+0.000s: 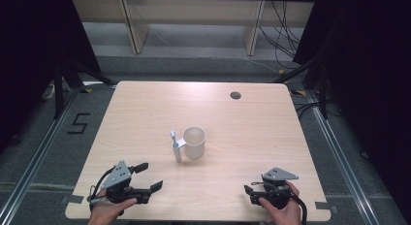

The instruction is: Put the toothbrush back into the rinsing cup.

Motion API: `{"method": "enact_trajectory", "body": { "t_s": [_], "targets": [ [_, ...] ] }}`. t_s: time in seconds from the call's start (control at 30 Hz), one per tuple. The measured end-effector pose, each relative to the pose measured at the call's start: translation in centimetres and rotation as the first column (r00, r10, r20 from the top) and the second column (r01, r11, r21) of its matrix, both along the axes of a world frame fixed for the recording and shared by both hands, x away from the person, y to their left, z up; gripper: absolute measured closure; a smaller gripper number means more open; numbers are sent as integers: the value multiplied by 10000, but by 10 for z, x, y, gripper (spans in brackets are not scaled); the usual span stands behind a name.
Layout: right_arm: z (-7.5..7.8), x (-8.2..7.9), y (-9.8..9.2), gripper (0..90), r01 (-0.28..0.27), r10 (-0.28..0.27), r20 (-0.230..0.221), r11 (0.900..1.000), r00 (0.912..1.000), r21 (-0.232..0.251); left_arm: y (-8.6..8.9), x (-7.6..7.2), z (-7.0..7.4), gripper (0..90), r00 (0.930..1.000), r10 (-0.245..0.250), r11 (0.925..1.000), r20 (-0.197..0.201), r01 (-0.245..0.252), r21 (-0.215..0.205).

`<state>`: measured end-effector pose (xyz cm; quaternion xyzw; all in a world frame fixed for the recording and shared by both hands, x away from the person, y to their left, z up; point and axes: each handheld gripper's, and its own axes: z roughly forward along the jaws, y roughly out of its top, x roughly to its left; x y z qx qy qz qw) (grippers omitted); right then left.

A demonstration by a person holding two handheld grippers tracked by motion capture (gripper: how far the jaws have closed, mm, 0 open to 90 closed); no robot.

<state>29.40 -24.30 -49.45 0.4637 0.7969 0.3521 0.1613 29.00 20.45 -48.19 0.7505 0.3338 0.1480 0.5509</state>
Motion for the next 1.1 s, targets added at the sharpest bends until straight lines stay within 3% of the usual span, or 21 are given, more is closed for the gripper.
{"method": "enact_trajectory", "body": {
  "t_s": [0.1, 0.2, 0.37, 0.4, 0.6, 0.73, 0.8, 0.93, 1.03, 1.1],
  "targets": [
    [0, 0, 0, 237, 33, -33, -17, 10000, 10000, -19, 2, -4, -1, 156, 10000, -92, 9999, 7, 92, 119],
    [0, 0, 0, 237, 39, -39, -12, 10000, 10000, -19, 3, -9, -1, 157, 9999, 2, 9987, 120, -8, 519],
    [0, 1, -1, 236, -87, 88, 44, 9998, 10000, -155, 3, -16, -4, 156, 9998, -81, 9985, 191, 70, 537],
    [0, 1, -1, 237, -94, 95, 47, 9998, 9999, -161, 3, -18, -4, 157, 9998, -65, 9968, 169, 52, 796],
    [0, 1, -1, 236, -127, 128, 53, 9998, 9999, -152, -2, -25, -7, 156, 9989, -353, 9933, 311, 316, 1107],
    [0, 1, -1, 236, -313, 318, 217, 9992, 9993, -247, -5, -30, -11, 156, 9991, -418, 9891, 92, 401, 1415],
    [0, 1, 0, 236, -294, 295, 70, 9995, 9995, -131, -7, -32, -11, 156, 9990, -452, 9856, 68, 435, 1634],
    [0, 1, 1, 236, -392, 392, 15, 9992, 9992, -42, -12, -38, -12, 156, 9989, -467, 9879, 30, 457, 1484],
    [0, 1, 1, 236, -452, 452, -35, 9990, 9990, -46, -17, -43, -13, 156, 9977, -673, 9786, 68, 647, 1954],
    [-1, 1, 2, 236, -591, 594, 170, 9981, 9981, -143, -20, -46, -14, 156, 9979, -645, 9746, 90, 611, 2154]
  ]
}}
